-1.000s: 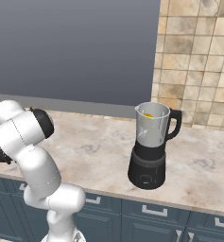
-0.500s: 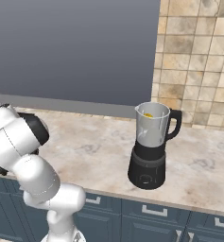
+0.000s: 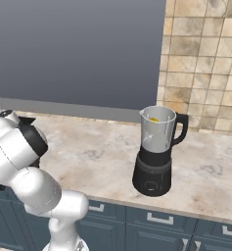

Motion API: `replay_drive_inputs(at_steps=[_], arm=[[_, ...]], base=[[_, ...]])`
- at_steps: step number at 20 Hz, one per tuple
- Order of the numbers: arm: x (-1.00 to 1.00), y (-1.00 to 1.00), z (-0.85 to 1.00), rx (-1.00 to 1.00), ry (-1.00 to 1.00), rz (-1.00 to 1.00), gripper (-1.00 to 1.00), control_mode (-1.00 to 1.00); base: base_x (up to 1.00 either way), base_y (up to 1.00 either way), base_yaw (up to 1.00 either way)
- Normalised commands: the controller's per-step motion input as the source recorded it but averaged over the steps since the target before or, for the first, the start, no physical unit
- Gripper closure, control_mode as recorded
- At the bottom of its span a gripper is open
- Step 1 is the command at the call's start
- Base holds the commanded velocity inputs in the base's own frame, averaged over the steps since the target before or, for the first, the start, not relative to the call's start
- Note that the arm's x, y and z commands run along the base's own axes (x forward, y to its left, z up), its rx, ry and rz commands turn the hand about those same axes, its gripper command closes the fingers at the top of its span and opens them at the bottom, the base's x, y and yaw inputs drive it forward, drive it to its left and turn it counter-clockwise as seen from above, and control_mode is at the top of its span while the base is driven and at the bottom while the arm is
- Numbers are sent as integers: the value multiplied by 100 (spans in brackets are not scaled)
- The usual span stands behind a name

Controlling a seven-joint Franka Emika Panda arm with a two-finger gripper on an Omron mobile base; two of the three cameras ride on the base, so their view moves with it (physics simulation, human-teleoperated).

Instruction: Grab the lime and lemon from the fridge, place them in the blender, close the lid, and turn on the blender to create a marinade.

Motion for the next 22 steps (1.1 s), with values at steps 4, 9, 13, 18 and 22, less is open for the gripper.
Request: replay_drive_inputs(at_steps=[4,9,13,18,22], arm=[[0,0,-5,6,1,1,-100,-100],[-3,0,-12,5,0,1,-100,-100],[-6,1,-9,3,0,0,-100,-100],[0,7,-8,1,1,0,-100,-100],[0,4,-13,0,3,0,-100,-100]], base=[[0,0,0],[0,0,0],[0,0,0],[0,0,0],[0,0,0]])
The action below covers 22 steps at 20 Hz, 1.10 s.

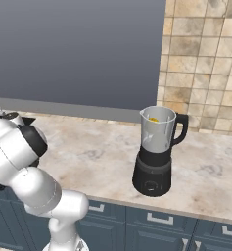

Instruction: Grab the lime and lemon from the fridge, place them in the blender, close the lid, and turn on the blender to create a marinade.

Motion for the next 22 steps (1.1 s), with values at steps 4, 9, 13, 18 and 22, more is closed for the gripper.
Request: replay_drive_inputs(at_steps=[4,9,13,18,22], arm=[[-12,1,-7,1,1,0,100,-100],[-32,0,-3,2,0,0,100,-100],[-38,-1,-9,2,0,-6,100,-100],[-7,0,-9,0,0,-9,100,-100],[18,-3,68,0,1,0,100,-100]], base=[[0,0,0],[0,0,0],[0,0,0],[0,0,0],[0,0,0]])
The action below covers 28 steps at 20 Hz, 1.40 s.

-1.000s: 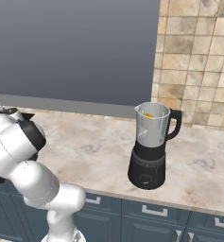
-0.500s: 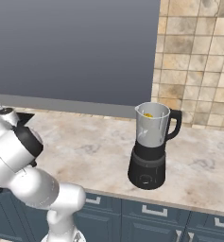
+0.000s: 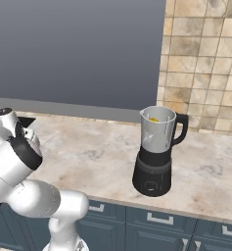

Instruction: Grab the lime and lemon from the fridge, place them in the blender, close the lid, and turn on the blender to create a marinade.

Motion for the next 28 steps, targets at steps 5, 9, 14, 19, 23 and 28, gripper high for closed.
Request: replay_drive_inputs(at_steps=[5,9,14,19,23,28], arm=[[2,-18,89,0,-3,0,100,-100],[-7,-15,22,0,-5,0,100,-100],[-10,-19,8,0,-4,0,100,-100],[-45,-64,86,-5,-11,2,100,-100],[-24,-64,100,-12,-1,6,100,-100],[-11,-68,100,-9,0,10,100,-100]], base=[[0,0,0],[0,0,0],[0,0,0],[0,0,0],[0,0,0],[0,0,0]])
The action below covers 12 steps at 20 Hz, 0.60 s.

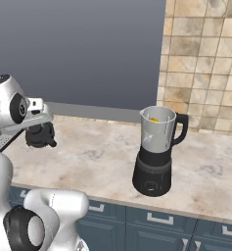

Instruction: Grab the lime and lemon from the fridge, place them in the blender, close the lid, and turn on the blender to create a marinade.

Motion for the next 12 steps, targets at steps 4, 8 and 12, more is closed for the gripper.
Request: replay_drive_inputs(at_steps=[4,8,12], arm=[[-6,-74,79,-7,0,13,100,-100],[-15,-78,58,-6,3,14,100,-100],[-17,-77,69,-9,3,14,100,-100]], base=[[0,0,0],[0,0,0],[0,0,0]])
